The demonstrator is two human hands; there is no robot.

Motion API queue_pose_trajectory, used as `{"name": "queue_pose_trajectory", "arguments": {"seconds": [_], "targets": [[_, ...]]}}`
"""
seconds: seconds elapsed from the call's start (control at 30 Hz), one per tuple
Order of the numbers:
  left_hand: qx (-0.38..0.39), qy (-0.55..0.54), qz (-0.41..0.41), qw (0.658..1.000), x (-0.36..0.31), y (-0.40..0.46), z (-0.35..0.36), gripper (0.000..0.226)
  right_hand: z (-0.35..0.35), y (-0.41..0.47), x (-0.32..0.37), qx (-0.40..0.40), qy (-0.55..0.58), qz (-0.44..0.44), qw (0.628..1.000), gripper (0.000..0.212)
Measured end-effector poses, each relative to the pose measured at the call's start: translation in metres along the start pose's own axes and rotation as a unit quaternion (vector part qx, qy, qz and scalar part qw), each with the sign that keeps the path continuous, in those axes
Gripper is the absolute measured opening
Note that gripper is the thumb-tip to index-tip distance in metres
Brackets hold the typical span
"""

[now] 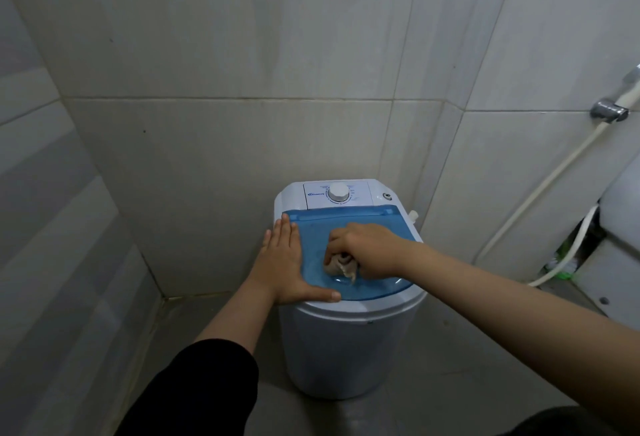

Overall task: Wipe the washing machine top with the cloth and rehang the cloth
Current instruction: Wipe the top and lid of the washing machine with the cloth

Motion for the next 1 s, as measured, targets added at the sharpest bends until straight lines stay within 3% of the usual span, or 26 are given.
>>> {"name": "queue_pose_trajectory", "arguments": {"seconds": [0.27,0.47,0.67,0.77,0.83,0.9,1.0], "targets": [[0.005,0.012,-0.001,1.0,-0.001,0.0,0.001,0.162,0.009,-0.008,-0.011,0.035,-0.019,-0.001,0.999,0.044],[0.002,0.015,0.002,1.0,-0.001,0.001,0.0,0.161,0.001,-0.014,-0.017,0.101,-0.108,0.041,0.988,0.036],[-0.001,0.011,-0.001,1.0,-0.001,0.001,-0.001,0.163,-0.009,-0.003,-0.004,0.16,-0.284,0.076,0.942,0.028],[0.003,0.009,-0.003,1.0,-0.002,0.0,-0.001,0.163,-0.015,-0.006,-0.007,0.181,-0.32,0.116,0.923,0.031],[0.015,0.008,-0.006,1.0,-0.003,-0.001,-0.002,0.163,-0.024,-0.017,-0.015,0.149,-0.258,0.139,0.944,0.027],[0.033,0.02,-0.016,0.999,-0.005,-0.002,-0.006,0.163,-0.035,-0.033,-0.03,0.069,-0.061,0.17,0.981,0.02],[0.066,0.058,-0.038,0.995,-0.01,-0.007,-0.015,0.163,-0.048,-0.057,-0.049,-0.044,0.221,0.216,0.95,0.033]]}}
Point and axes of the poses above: each hand's wrist, its own y-axis towards the middle knuckle, its own z-axis out of the palm, x = y × z, the point moved 5 cm from there along y, towards the middle knuckle, and after that the axes turned 10 degrees about x, right-handed, at the moved point
